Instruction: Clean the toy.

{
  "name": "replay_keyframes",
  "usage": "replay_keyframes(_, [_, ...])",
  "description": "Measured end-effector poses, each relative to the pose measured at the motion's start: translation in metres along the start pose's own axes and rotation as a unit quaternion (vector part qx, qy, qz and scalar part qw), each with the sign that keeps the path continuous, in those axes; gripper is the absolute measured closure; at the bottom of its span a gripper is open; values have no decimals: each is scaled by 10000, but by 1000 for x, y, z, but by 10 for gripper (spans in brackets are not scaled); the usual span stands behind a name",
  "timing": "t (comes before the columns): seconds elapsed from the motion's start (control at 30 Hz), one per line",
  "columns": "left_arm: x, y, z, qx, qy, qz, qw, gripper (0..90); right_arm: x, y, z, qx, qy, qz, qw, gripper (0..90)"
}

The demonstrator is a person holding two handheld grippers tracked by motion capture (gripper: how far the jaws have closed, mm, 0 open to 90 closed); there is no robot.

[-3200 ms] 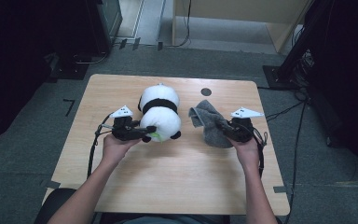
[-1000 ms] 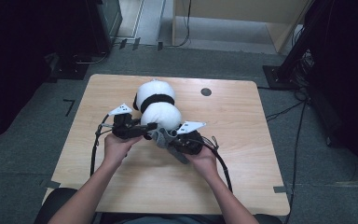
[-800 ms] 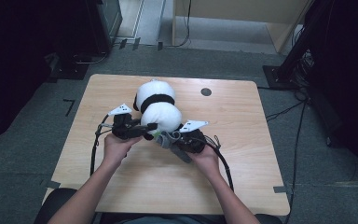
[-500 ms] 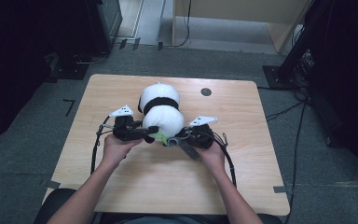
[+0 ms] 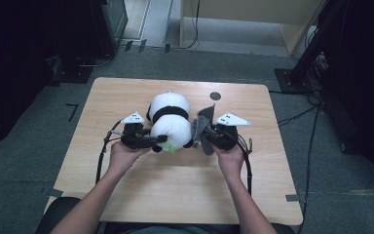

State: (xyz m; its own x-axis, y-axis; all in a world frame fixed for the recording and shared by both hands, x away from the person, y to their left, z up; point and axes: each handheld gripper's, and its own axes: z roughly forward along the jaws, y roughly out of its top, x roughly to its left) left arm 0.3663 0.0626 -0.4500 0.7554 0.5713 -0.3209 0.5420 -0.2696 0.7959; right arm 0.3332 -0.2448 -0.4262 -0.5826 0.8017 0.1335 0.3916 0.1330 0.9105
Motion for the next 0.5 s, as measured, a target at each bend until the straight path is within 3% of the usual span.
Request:
replay_keyframes(0.1, [-1,-1,3,40,43,-6,10000,491,13,8,-4,-202,241,-114,9994,777])
replay_keyframes(0.3, [-3,-2,3,-86,117,-93,9999,492,41,10,2,-246,546,-450,9972,776])
replay_keyframes(0.5, [0,-1,0,-139,213,-227,9994,493,60,6,9,-232,966,-726,9924,775])
